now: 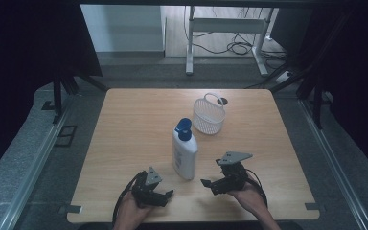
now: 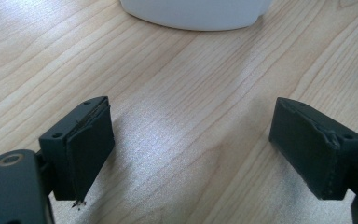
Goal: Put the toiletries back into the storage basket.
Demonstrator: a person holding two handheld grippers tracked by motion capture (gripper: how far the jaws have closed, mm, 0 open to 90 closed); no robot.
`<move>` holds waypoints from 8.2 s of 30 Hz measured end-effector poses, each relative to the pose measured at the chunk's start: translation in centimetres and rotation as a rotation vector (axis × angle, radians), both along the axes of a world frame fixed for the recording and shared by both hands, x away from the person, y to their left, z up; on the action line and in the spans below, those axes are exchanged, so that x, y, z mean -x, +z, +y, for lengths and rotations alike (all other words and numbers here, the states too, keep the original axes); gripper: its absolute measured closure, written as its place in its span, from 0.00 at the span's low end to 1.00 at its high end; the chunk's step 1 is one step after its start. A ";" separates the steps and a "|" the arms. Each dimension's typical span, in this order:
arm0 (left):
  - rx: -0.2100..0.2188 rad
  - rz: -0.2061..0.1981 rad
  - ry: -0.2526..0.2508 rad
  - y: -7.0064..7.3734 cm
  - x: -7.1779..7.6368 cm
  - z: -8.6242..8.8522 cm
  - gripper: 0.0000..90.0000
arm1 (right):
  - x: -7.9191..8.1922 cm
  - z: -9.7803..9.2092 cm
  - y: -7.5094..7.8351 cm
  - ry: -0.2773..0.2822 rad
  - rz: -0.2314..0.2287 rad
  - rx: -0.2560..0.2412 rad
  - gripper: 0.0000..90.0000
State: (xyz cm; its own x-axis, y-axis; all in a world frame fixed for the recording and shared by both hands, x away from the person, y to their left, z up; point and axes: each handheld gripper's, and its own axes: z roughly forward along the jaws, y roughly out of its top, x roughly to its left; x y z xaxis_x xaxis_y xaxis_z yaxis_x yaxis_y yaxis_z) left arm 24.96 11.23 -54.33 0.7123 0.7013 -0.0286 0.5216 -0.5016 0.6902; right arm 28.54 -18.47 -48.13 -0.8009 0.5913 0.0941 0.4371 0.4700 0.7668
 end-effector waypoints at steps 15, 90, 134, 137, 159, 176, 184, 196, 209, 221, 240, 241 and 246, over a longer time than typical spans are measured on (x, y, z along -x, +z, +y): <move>-0.002 -0.002 -0.004 0.0 0.0 0.0 0.15 | -0.7 2.5 2.8 0.032 -0.040 -0.019 0.08; -0.007 0.000 -0.007 0.0 0.0 0.0 0.14 | -6.7 4.3 8.0 0.003 -0.138 -0.057 0.41; 0.003 0.000 0.000 0.0 0.0 -0.1 0.14 | -13.6 0.5 13.4 -0.105 -0.195 -0.120 0.42; 0.002 0.000 0.000 0.0 0.0 -0.1 0.14 | -14.1 0.3 13.5 -0.117 -0.197 -0.119 0.42; 0.002 -0.001 0.001 0.0 0.0 -0.1 0.14 | -17.5 0.2 14.0 -0.174 -0.220 -0.123 0.42; 0.000 -0.001 0.000 0.0 0.0 -0.1 0.14 | -20.2 -0.4 13.7 -0.193 -0.247 -0.109 0.42; 0.000 -0.001 0.001 0.0 0.0 -0.1 0.14 | -20.7 -0.5 12.9 -0.199 -0.250 -0.100 0.42; 0.000 0.001 0.001 0.0 0.0 -0.1 0.14 | -21.1 -0.3 10.7 -0.187 -0.239 -0.082 0.42; 0.000 0.002 0.001 0.0 0.0 -0.1 0.14 | -21.5 0.4 7.6 -0.175 -0.206 -0.060 0.42; 0.001 0.002 0.002 0.0 0.0 -0.1 0.14 | -21.5 0.8 5.7 -0.166 -0.192 -0.046 0.42; -0.007 0.002 0.000 0.0 0.0 -0.1 0.14 | -21.0 -0.5 4.5 -0.169 -0.184 -0.095 0.41; -0.007 0.002 0.000 0.0 0.0 -0.1 0.14 | -21.0 -0.4 4.5 -0.169 -0.185 -0.092 0.40; -0.003 0.002 0.003 0.0 0.0 -0.1 0.14 | -21.1 0.0 4.6 -0.168 -0.188 -0.083 0.34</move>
State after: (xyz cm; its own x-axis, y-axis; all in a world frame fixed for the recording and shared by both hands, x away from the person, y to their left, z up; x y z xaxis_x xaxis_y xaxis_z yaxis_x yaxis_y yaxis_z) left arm 24.94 11.10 -54.32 0.7102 0.7034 -0.0281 0.5244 -0.5021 0.6876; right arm 49.64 -18.44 -43.57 -0.7005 0.7136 0.0062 0.3497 0.3356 0.8747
